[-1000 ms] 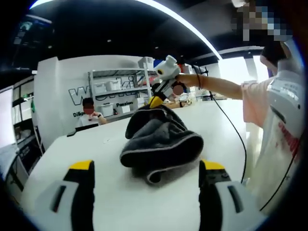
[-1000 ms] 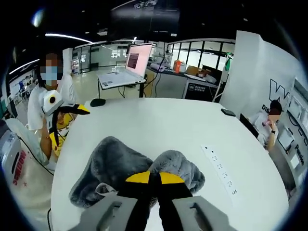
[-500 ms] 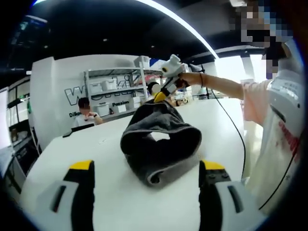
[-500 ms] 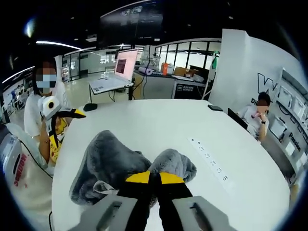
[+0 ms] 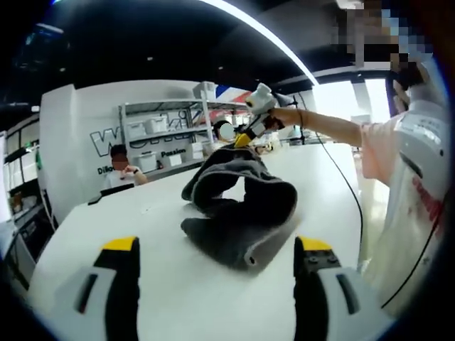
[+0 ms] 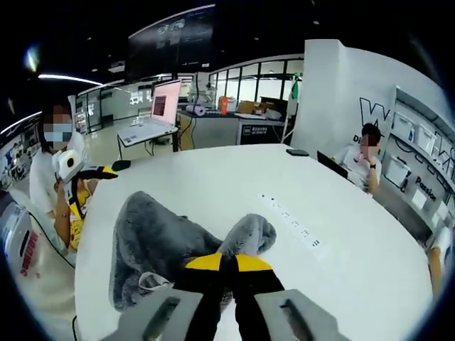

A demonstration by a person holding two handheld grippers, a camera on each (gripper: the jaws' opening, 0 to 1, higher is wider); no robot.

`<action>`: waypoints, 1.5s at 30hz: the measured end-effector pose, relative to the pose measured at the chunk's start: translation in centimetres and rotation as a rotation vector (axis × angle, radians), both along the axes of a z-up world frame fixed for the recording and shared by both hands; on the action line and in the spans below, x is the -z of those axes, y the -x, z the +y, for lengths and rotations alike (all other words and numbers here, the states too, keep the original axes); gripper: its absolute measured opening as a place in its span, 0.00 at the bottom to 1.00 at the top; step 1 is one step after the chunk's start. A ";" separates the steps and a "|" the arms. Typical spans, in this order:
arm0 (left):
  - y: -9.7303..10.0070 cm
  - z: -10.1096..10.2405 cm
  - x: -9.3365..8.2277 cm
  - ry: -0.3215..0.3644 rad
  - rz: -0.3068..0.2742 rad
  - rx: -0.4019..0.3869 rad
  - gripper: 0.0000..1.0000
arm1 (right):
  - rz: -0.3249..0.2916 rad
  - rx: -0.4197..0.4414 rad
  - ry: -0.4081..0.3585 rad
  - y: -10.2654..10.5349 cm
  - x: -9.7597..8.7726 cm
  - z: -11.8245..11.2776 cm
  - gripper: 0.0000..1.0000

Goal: Fold the towel on the table until its edges align and the towel forms a compact rectangular stack.

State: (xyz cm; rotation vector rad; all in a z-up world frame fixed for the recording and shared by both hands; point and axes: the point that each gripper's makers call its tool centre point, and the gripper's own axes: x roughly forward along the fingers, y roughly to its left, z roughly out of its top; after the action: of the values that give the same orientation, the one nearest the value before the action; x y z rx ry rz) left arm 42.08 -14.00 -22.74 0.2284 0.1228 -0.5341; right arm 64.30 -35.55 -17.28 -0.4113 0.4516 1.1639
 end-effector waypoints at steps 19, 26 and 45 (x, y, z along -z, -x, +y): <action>0.0 -1.7 -0.3 0.007 -0.005 0.056 0.94 | 0.032 0.107 -0.080 0.0 1.7 -6.1 0.04; -0.1 -2.5 -0.3 0.007 -0.004 0.085 0.94 | 0.056 0.141 -0.106 0.6 2.9 -8.5 0.04; -0.5 -3.3 0.1 0.008 0.006 0.109 0.94 | 0.093 0.230 -0.009 2.2 7.2 -14.0 0.04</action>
State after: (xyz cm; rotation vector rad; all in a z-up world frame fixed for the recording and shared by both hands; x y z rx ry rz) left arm 42.58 -17.29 -22.87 0.2268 0.1140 -0.6433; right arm 62.09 -49.55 -24.50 -0.2894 0.5596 0.9637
